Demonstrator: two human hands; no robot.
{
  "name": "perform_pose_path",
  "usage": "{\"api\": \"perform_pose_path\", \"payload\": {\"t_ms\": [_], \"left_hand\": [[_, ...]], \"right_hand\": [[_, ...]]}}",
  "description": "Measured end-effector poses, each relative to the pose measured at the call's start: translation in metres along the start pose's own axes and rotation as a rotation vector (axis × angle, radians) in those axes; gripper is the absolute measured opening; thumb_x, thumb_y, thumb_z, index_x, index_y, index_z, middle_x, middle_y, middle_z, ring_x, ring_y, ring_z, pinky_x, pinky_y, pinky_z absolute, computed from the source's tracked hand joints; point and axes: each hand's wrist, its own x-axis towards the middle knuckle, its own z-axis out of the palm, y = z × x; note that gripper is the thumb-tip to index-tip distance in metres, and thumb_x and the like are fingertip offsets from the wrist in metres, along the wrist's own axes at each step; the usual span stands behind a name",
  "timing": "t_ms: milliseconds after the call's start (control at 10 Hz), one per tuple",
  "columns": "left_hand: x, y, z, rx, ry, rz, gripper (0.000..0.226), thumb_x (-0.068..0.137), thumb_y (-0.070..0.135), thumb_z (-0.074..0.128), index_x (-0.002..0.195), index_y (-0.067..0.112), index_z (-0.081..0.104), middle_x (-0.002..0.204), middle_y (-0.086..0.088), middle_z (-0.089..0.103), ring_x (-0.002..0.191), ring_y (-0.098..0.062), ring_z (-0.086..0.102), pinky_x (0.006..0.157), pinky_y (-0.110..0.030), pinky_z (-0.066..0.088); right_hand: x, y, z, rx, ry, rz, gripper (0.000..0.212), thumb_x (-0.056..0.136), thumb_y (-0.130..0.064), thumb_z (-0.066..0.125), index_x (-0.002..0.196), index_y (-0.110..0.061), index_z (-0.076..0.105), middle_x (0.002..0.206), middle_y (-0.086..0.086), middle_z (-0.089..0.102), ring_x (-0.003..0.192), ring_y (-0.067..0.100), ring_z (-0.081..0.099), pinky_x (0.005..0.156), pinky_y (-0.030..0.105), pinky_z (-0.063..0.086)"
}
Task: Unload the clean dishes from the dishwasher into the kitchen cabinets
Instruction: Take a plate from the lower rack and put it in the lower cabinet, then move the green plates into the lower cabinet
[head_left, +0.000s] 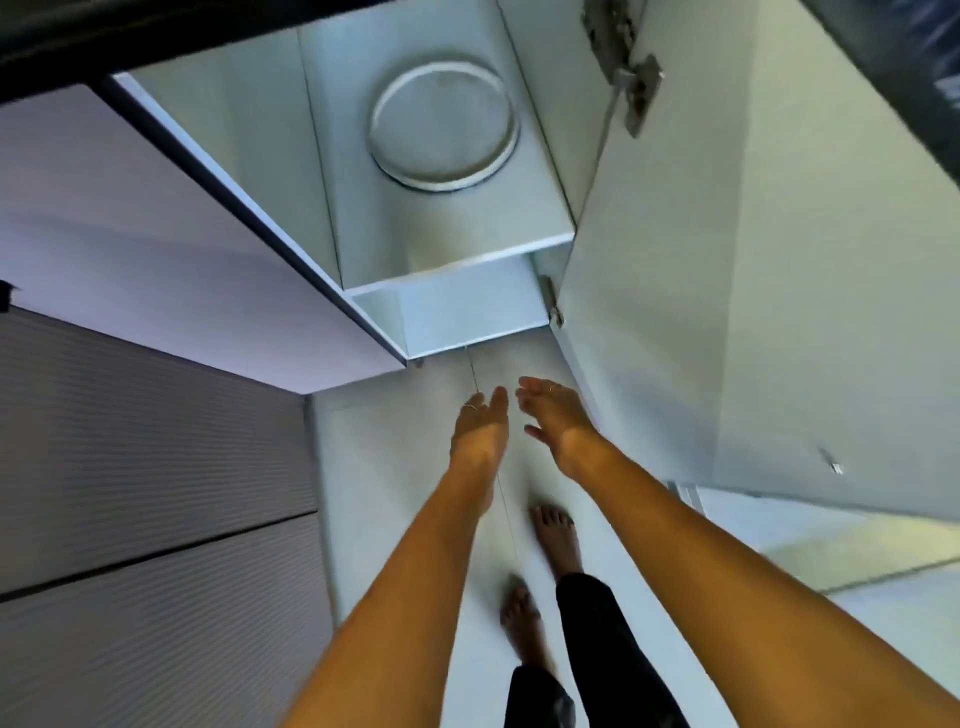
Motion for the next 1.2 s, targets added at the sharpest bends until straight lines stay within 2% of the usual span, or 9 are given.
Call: {"api": "perform_pose_path", "payload": {"t_ms": [100, 300, 400, 500, 700, 800, 900, 1000, 1200], "left_hand": [[-0.036, -0.023, 0.017, 0.064, -0.015, 0.002, 0.053, 0.100, 0.041, 0.037, 0.148, 0.020, 0.028, 0.154, -0.004, 0.030, 0.137, -0.025, 0.035, 0.109, -0.034, 0.031], [-0.071, -0.049, 0.061, 0.484, -0.155, 0.066, 0.053, 0.098, 0.031, 0.044, 0.147, 0.013, 0.033, 0.150, -0.008, 0.038, 0.136, -0.024, 0.039, 0.109, -0.028, 0.029], [-0.087, -0.055, 0.097, 0.638, -0.259, 0.085, 0.051, 0.097, 0.031, 0.044, 0.143, 0.009, 0.039, 0.148, -0.010, 0.041, 0.135, -0.024, 0.041, 0.107, -0.027, 0.031], [-0.105, -0.070, 0.138, 0.771, -0.340, 0.107, 0.047, 0.097, 0.034, 0.044, 0.134, 0.005, 0.049, 0.140, -0.013, 0.049, 0.130, -0.026, 0.045, 0.103, -0.027, 0.035], [-0.136, -0.078, 0.239, 0.838, -0.431, 0.104, 0.040, 0.098, 0.030, 0.043, 0.127, 0.004, 0.054, 0.132, -0.014, 0.056, 0.124, -0.026, 0.050, 0.101, -0.029, 0.037], [-0.144, -0.060, 0.280, 0.805, -0.421, 0.199, 0.038, 0.098, 0.028, 0.044, 0.130, 0.010, 0.052, 0.135, -0.008, 0.055, 0.127, -0.021, 0.049, 0.102, -0.025, 0.035], [-0.144, -0.026, 0.324, 0.729, -0.404, 0.269, 0.040, 0.098, 0.025, 0.044, 0.135, 0.010, 0.047, 0.136, -0.010, 0.054, 0.128, -0.024, 0.049, 0.107, -0.031, 0.038], [-0.131, 0.011, 0.351, 0.707, -0.327, 0.341, 0.048, 0.098, 0.024, 0.044, 0.143, 0.009, 0.035, 0.145, -0.012, 0.044, 0.133, -0.025, 0.044, 0.108, -0.031, 0.034], [-0.087, 0.068, 0.368, 0.536, -0.032, 0.400, 0.054, 0.093, 0.012, 0.046, 0.145, 0.009, 0.031, 0.145, -0.017, 0.042, 0.128, -0.030, 0.048, 0.105, -0.039, 0.043]], "right_hand": [[-0.028, 0.040, -0.025, -0.087, -0.012, 0.051, 0.041, 0.095, -0.004, 0.049, 0.135, -0.010, 0.051, 0.136, 0.008, 0.053, 0.123, 0.023, 0.051, 0.101, 0.032, 0.044], [-0.073, 0.100, -0.082, -0.333, -0.048, 0.132, 0.037, 0.089, -0.011, 0.048, 0.123, -0.012, 0.061, 0.107, 0.007, 0.062, 0.086, 0.014, 0.056, 0.075, 0.026, 0.047], [-0.082, 0.120, -0.122, -0.433, -0.007, 0.165, 0.036, 0.092, -0.011, 0.046, 0.124, -0.006, 0.061, 0.121, 0.013, 0.062, 0.108, 0.026, 0.059, 0.090, 0.032, 0.049], [-0.092, 0.130, -0.162, -0.366, 0.057, 0.210, 0.031, 0.093, -0.007, 0.046, 0.116, 0.005, 0.062, 0.099, 0.015, 0.060, 0.077, 0.017, 0.054, 0.058, 0.017, 0.040], [-0.100, 0.134, -0.259, -0.223, 0.120, 0.270, 0.032, 0.095, -0.009, 0.043, 0.120, 0.004, 0.058, 0.124, 0.023, 0.059, 0.091, 0.021, 0.049, 0.081, 0.033, 0.045], [-0.097, 0.122, -0.309, -0.174, 0.150, 0.249, 0.030, 0.093, -0.004, 0.046, 0.120, 0.002, 0.058, 0.122, 0.021, 0.060, 0.091, 0.021, 0.052, 0.068, 0.026, 0.047], [-0.078, 0.105, -0.356, -0.191, 0.185, 0.210, 0.030, 0.090, 0.001, 0.050, 0.118, 0.006, 0.060, 0.110, 0.017, 0.062, 0.093, 0.021, 0.054, 0.088, 0.038, 0.050], [-0.058, 0.081, -0.387, -0.220, 0.174, 0.176, 0.033, 0.089, -0.001, 0.053, 0.121, 0.002, 0.061, 0.101, 0.007, 0.057, 0.095, 0.022, 0.055, 0.090, 0.035, 0.048], [-0.020, 0.027, -0.400, -0.325, 0.119, 0.063, 0.037, 0.091, -0.008, 0.052, 0.128, -0.006, 0.056, 0.133, 0.013, 0.057, 0.117, 0.026, 0.056, 0.099, 0.032, 0.043]]}}
